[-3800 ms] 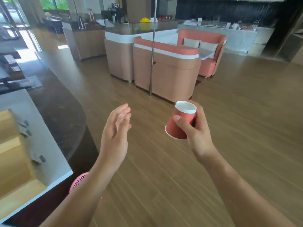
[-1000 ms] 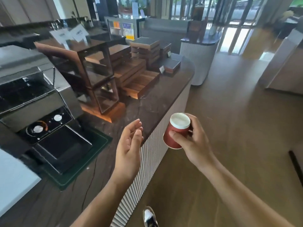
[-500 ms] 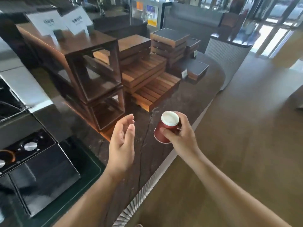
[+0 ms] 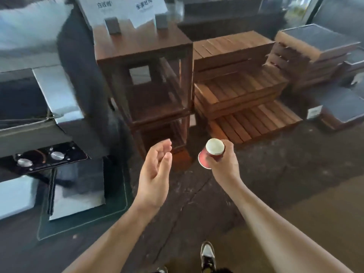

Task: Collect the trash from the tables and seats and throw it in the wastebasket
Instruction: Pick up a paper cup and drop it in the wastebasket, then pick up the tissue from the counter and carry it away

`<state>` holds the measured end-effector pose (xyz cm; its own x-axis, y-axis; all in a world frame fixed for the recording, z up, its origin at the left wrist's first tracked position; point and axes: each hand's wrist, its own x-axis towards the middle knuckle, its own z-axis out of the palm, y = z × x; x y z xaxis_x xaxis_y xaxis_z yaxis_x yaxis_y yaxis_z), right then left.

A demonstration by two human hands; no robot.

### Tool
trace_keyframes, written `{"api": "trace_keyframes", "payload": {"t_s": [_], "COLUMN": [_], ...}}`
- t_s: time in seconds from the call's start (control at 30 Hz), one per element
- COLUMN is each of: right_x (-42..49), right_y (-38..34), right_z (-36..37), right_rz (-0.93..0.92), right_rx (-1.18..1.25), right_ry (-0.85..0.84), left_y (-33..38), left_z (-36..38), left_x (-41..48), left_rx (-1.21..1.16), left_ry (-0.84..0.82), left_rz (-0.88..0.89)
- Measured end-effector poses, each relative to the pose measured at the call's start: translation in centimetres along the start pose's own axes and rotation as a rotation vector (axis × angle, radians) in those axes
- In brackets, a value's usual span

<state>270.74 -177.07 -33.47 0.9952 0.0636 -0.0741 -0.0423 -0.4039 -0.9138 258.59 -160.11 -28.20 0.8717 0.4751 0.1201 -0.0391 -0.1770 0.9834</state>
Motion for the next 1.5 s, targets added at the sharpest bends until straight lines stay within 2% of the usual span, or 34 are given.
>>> {"api": "trace_keyframes", "payload": {"t_s": [0.33,0.57,0.7,0.77,0.83,0.9,1.0,1.27,1.5], "right_x": [8.4,10.1,9.4,8.4,7.0,5.4,2.9,-5.9,-18.0], "right_y": [2.9,3.5,2.5,1.7,0.7,-0.7,-3.8,-10.4,-14.0], "right_z": [2.6,3.8,3.5,2.8,1.9,1.2,1.4,6.4,11.7], "right_rz": [-0.073,-0.081,-0.119,-0.204,-0.261,-0.308,-0.360,-0.518,-0.556], "right_rx": [-0.241,-0.380,-0.396,-0.278,-0.040,0.158,0.330,0.349,0.433], "right_ry": [-0.279,-0.340,-0.283,-0.198,-0.181,-0.260,-0.434,-0.813,-0.968], "left_y": [-1.6,-1.2,-1.0,-0.8,-0.5,-0.1,0.3,1.7,3.4], "left_z": [4.8,4.7,4.2,3.7,3.1,2.2,0.8,-5.8,-14.0], "left_x": [0.7,0.0,-0.8,-1.1,-1.4,-1.7,-2.6,-9.1,-19.3], "left_rx": [0.031,0.046,0.039,0.026,0.011,-0.005,0.000,0.007,0.017], "left_ry": [0.253,0.379,0.438,0.475,0.507,0.543,0.609,0.832,1.049], "left_rz": [-0.095,-0.113,-0.088,-0.068,-0.059,-0.051,-0.029,0.012,0.074]}}
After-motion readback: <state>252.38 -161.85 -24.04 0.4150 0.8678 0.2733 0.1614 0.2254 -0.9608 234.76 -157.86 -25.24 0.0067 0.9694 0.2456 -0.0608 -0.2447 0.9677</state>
